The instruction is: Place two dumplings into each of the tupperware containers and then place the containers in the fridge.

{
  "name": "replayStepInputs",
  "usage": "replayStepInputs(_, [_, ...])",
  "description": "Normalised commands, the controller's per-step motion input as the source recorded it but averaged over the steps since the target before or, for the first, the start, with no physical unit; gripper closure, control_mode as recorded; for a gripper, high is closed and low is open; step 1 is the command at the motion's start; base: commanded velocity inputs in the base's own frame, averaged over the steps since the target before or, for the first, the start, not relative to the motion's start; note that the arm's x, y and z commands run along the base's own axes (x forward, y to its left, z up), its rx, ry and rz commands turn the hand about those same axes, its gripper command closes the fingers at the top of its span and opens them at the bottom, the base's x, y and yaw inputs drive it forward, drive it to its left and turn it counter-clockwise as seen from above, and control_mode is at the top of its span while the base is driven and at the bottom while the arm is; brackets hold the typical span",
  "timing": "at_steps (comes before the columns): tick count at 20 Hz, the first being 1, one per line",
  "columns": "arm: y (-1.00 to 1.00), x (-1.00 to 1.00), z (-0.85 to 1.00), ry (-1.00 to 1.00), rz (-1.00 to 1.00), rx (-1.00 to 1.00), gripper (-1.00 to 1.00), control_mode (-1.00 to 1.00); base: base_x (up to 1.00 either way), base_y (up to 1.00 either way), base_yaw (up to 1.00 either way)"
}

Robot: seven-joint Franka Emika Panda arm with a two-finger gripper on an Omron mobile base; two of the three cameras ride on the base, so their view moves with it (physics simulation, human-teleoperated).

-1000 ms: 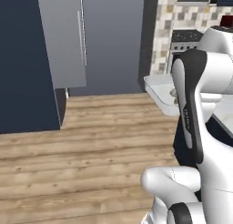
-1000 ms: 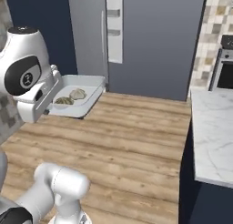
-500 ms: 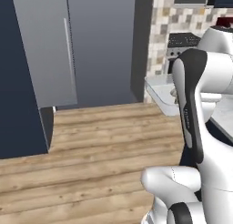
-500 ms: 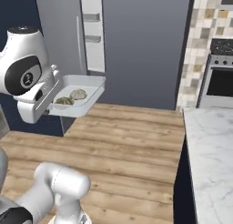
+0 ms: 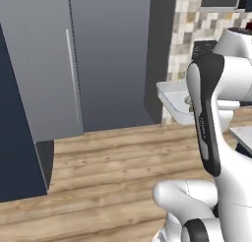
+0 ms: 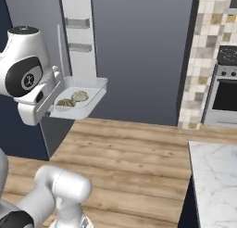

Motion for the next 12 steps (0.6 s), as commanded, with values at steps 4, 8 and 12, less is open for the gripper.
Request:
replayStepInputs(4, [0.0,0.0,0.0,0.0,0.0,0.0,1.0,1.0,1.0,0.0,0.0])
replayStepInputs(8, [0.0,0.0,0.0,0.0,0.0,0.0,1.0,1.0,1.0,0.0,0.0])
replayStepInputs(12, [0.0,0.0,0.0,0.0,0.0,0.0,1.0,1.0,1.0,-0.31,0.1])
